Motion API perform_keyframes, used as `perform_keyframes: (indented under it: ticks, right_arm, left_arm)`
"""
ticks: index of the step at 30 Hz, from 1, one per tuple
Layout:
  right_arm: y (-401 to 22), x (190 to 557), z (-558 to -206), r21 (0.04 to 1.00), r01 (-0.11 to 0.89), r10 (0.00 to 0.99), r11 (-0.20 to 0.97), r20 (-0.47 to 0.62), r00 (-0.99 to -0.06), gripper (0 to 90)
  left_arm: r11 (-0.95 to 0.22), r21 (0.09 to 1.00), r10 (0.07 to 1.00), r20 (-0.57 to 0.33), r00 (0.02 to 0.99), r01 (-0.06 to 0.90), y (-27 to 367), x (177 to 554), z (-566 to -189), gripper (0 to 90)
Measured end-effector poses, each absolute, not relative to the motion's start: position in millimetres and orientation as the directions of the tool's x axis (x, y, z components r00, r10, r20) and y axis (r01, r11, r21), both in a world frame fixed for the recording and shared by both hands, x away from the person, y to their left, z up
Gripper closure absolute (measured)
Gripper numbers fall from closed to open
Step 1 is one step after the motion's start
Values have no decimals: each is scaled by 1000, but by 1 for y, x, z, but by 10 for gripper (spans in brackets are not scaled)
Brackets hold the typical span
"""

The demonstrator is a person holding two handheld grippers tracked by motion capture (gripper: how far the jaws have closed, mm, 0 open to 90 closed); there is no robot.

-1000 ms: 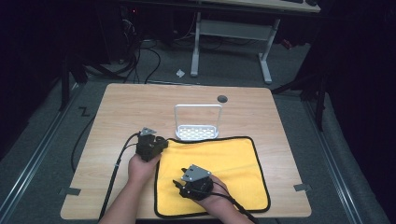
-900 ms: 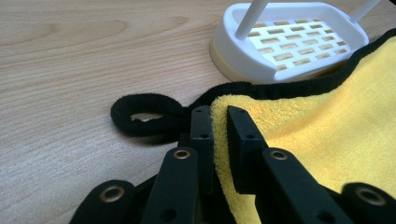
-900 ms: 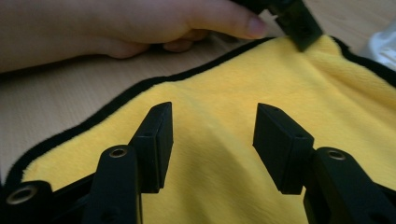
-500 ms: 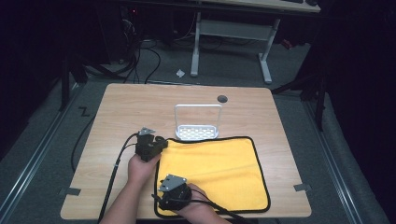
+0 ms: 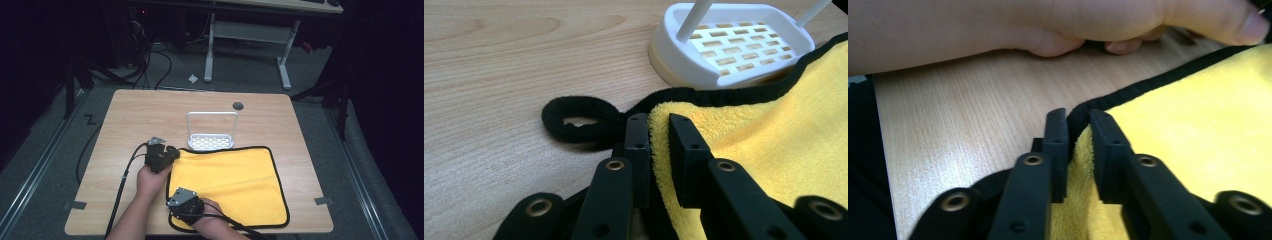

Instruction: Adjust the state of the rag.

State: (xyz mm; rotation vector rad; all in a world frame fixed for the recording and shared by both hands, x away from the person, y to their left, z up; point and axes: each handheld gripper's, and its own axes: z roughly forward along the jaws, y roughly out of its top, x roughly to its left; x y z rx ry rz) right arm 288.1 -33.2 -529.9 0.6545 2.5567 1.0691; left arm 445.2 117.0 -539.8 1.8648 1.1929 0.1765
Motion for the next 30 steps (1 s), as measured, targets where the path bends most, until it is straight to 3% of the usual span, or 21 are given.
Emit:
perform_keyframes:
  ticks: [16, 30]
  right_arm:
    - [-53, 284, -499, 813, 230, 539, 534, -118, -834, 819]
    - [-44, 280, -482, 839, 186, 527, 511, -135, -839, 820]
  left_arm:
    - [-123, 759, 761, -341, 552, 639, 120, 441, -537, 811]
    - [28, 781, 757, -424, 497, 624, 146, 432, -528, 830]
